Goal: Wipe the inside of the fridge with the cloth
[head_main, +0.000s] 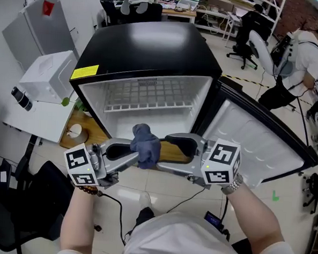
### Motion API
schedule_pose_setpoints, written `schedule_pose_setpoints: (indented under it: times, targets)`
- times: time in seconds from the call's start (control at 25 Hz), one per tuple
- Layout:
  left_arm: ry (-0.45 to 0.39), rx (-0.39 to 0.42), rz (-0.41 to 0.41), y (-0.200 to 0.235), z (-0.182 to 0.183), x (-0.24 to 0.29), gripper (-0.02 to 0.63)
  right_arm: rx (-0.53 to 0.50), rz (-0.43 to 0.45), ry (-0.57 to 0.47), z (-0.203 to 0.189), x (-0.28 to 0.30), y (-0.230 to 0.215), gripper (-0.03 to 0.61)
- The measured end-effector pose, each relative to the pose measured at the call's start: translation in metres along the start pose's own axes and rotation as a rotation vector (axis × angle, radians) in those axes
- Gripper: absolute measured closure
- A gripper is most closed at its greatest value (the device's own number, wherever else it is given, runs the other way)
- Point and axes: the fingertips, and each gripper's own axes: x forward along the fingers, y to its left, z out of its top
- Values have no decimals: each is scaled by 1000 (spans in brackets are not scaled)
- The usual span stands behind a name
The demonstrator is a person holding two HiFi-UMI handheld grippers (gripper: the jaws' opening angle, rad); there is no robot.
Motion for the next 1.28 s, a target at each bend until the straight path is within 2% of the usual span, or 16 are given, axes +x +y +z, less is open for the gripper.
schedule_pose_setpoints:
  times: [0.28, 0.52, 0.6, 0.68, 0.8, 0.92, 1.08, 1.28]
  targets:
    - [6, -46, -65, -21, -2, -32, 561, 90, 265, 21, 6, 38, 31, 229]
    - [21, -72, -85, -29, -11, -49, 561, 136, 421, 27, 6, 62, 54, 230]
    - [30, -74, -77, -28, -14, -53, 561, 138, 449, 34, 4, 68, 59, 261]
    - [39, -73, -59, -25, -17, -57, 561, 134, 463, 39, 2, 72, 61, 339]
    - [63, -59, -8, -18, -24, -63, 560, 116, 444, 46, -3, 79, 58, 411]
    - [101, -32, 69, -5, -33, -70, 555, 77, 386, 58, -11, 87, 50, 443]
    - [152, 7, 213, 20, -46, -81, 521, 15, 257, 68, -22, 98, 28, 460]
    - [163, 28, 401, 54, -55, -104, 457, -98, 85, 92, -35, 113, 0, 462]
